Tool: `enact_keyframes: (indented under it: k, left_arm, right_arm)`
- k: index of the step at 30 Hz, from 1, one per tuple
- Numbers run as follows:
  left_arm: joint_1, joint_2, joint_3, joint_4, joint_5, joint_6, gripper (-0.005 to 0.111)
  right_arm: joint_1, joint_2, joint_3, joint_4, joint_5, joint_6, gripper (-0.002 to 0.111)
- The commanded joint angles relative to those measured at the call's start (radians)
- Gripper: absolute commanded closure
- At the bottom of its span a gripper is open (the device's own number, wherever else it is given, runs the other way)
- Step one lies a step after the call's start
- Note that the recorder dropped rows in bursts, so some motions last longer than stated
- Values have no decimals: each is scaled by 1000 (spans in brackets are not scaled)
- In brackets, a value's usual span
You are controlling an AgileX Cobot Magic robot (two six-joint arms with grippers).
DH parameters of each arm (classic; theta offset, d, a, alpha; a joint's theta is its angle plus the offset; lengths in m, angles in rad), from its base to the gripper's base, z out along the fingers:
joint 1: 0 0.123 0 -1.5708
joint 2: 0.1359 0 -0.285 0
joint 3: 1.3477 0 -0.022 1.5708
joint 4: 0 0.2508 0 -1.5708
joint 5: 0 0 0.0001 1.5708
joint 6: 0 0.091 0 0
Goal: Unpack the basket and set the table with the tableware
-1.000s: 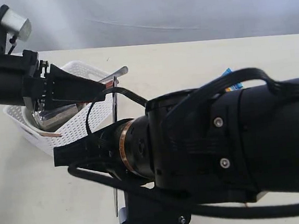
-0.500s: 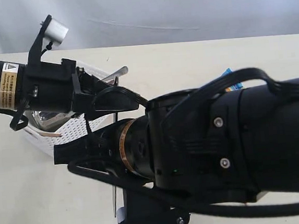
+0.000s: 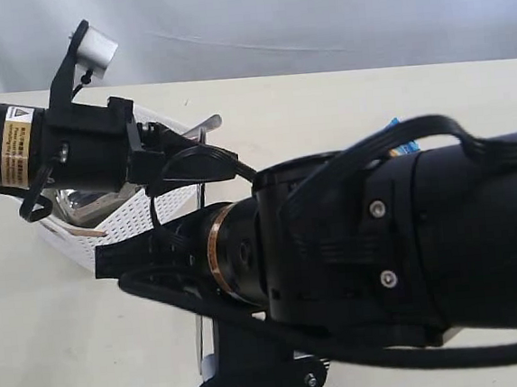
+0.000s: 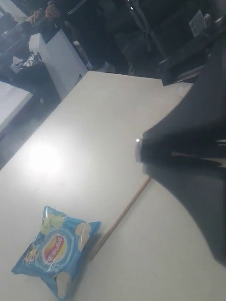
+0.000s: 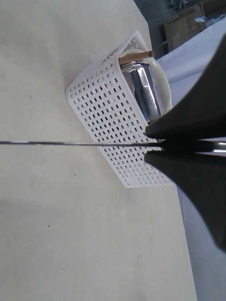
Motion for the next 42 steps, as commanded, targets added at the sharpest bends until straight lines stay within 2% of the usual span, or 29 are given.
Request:
enact_keyframes:
  k: [1,10,17,20,27,34,37,40,42]
  left_arm:
    - [-2,-1,6,-13,20,10,107]
    - [-2,-1,6,-39,20,37,107]
    - [-2,-1,6,-70,20,63,107]
    - [-2,-1,6,-70,24,63,107]
    - [2,-1,-4,-63,145,66,107]
    - [111,-1,-58,9,68,-38,107]
    - [152,-1,-63,17,23,-52,107]
    - [173,5,-63,43,23,-102,107]
    - [173,17,-63,78,28,-143,107]
  right_arm:
    - [0,-9,2,-4,1,15,109]
    - [0,-9,2,-6,-6,78,106]
    - [0,-9,2,-6,-6,87,65]
    - [0,-9,2,-6,-6,87,57]
    - [27,-21,0,0,-1,94,57]
    - [119,-49,0,-1,125,243,57]
    - [144,-70,0,-3,233,332,57]
    - [154,-106,0,-7,286,492,57]
    - [143,-135,0,-23,316,665,57]
